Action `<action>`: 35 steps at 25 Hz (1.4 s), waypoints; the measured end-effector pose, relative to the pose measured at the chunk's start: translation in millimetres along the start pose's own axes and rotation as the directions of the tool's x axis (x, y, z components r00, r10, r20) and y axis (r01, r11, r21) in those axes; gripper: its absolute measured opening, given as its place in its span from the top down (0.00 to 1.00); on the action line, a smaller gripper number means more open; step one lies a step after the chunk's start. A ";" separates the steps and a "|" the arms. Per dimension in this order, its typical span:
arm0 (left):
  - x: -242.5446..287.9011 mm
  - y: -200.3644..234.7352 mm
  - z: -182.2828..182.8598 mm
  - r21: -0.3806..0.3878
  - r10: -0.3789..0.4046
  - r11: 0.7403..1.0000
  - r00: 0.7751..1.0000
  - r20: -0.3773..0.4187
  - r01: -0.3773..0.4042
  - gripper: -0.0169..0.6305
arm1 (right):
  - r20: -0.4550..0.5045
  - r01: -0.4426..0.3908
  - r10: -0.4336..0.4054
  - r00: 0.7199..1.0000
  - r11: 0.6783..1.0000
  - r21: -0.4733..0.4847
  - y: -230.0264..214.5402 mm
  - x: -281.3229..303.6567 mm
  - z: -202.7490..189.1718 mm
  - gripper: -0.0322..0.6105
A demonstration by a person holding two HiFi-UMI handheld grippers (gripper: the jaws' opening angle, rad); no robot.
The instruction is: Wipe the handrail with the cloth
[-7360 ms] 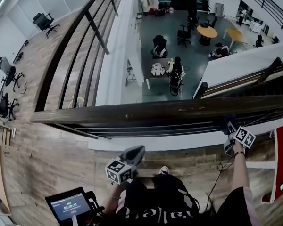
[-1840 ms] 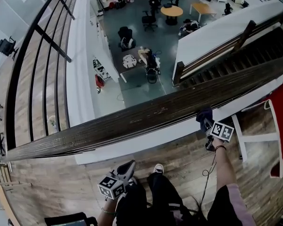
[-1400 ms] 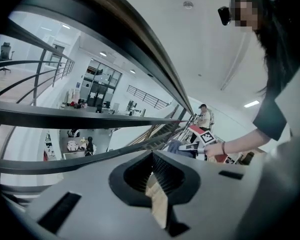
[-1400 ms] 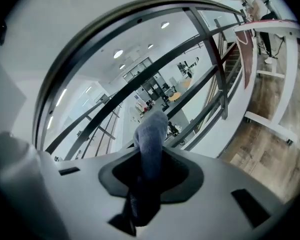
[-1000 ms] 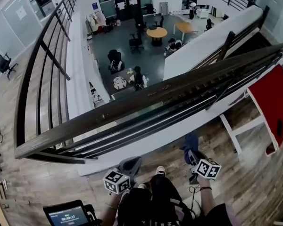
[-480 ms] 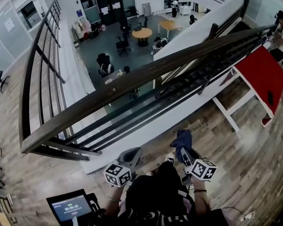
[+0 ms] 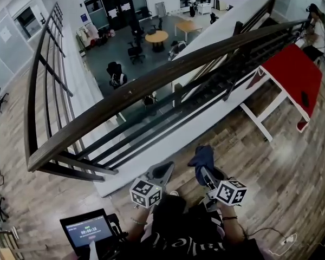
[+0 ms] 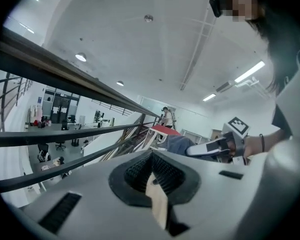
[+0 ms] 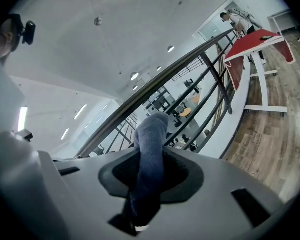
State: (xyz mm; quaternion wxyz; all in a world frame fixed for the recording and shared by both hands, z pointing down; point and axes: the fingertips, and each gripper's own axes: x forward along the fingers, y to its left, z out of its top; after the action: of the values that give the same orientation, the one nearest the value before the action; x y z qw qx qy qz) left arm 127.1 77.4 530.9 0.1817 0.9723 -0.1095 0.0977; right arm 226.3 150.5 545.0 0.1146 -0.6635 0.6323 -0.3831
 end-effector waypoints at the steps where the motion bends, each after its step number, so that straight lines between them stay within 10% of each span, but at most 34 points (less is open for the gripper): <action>1: 0.8 -4.5 -0.9 0.002 0.002 1.000 1.000 0.001 -0.002 0.97 | 0.002 -0.007 0.007 1.000 1.000 -0.003 0.7 -3.2 0.3 0.81; 35: 10.0 -206.9 -47.5 0.006 0.134 0.991 0.988 0.077 -0.135 0.97 | -0.075 -0.174 0.167 0.983 0.981 -0.088 -66.5 -186.9 -17.5 0.81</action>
State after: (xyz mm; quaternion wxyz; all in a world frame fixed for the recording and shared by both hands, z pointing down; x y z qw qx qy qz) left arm 180.9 281.7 507.9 0.1649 0.9668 -0.1810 0.0733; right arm 282.3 341.1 531.3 0.0942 -0.5983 0.7078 -0.3635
